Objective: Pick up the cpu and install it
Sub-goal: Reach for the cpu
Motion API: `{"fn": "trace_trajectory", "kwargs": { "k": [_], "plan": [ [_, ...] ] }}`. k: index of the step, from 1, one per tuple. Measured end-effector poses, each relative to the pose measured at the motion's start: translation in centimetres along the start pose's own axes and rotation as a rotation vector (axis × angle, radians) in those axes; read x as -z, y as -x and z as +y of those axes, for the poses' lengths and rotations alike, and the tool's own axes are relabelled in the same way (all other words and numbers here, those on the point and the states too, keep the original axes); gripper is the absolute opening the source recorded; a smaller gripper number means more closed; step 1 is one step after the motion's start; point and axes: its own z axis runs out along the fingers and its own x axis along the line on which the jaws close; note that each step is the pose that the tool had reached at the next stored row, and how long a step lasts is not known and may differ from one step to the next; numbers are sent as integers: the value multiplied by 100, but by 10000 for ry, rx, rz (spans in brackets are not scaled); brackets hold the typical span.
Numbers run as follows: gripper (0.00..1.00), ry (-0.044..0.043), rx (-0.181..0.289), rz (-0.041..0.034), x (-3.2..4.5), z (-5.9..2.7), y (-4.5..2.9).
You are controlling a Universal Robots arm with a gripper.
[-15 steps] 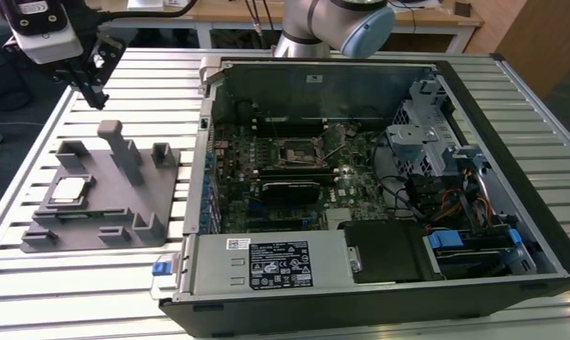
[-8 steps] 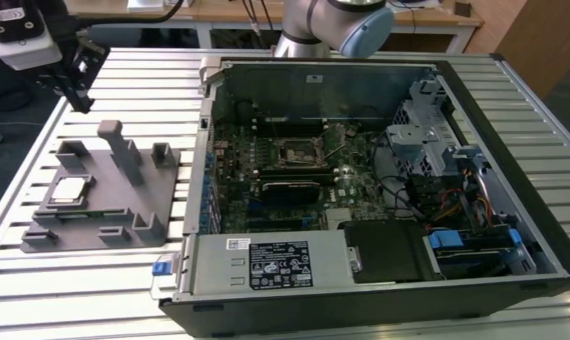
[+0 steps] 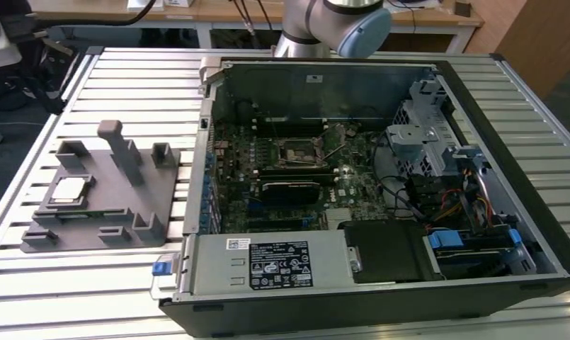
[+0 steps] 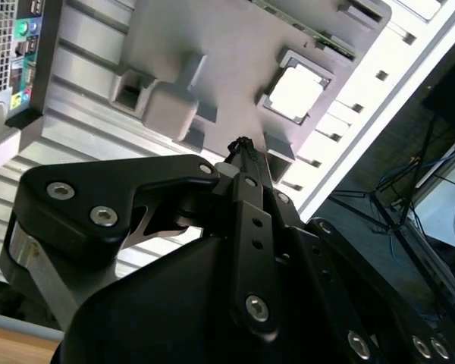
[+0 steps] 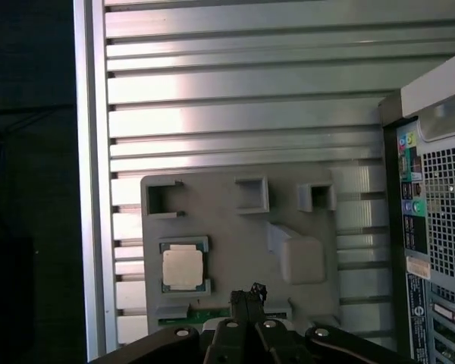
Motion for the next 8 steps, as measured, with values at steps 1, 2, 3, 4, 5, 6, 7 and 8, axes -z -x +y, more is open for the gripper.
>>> {"fn": "trace_trajectory", "kwargs": {
  "k": [1, 2, 3, 4, 5, 6, 7, 8],
  "plan": [
    [11, -1, 2, 1, -2, -3, -40],
    [11, 1, 4, -1, -6, -5, -79],
    [11, 0, 8, 0, -9, -8, -119],
    [11, 1, 13, 0, -12, -11, -151],
    [11, 0, 16, 1, -14, -13, -185],
    [11, 1, 17, 0, -17, -16, -223],
    [11, 0, 18, 1, -19, -18, -255],
    [11, 0, 19, 0, -21, -20, -282]
  ]
}}
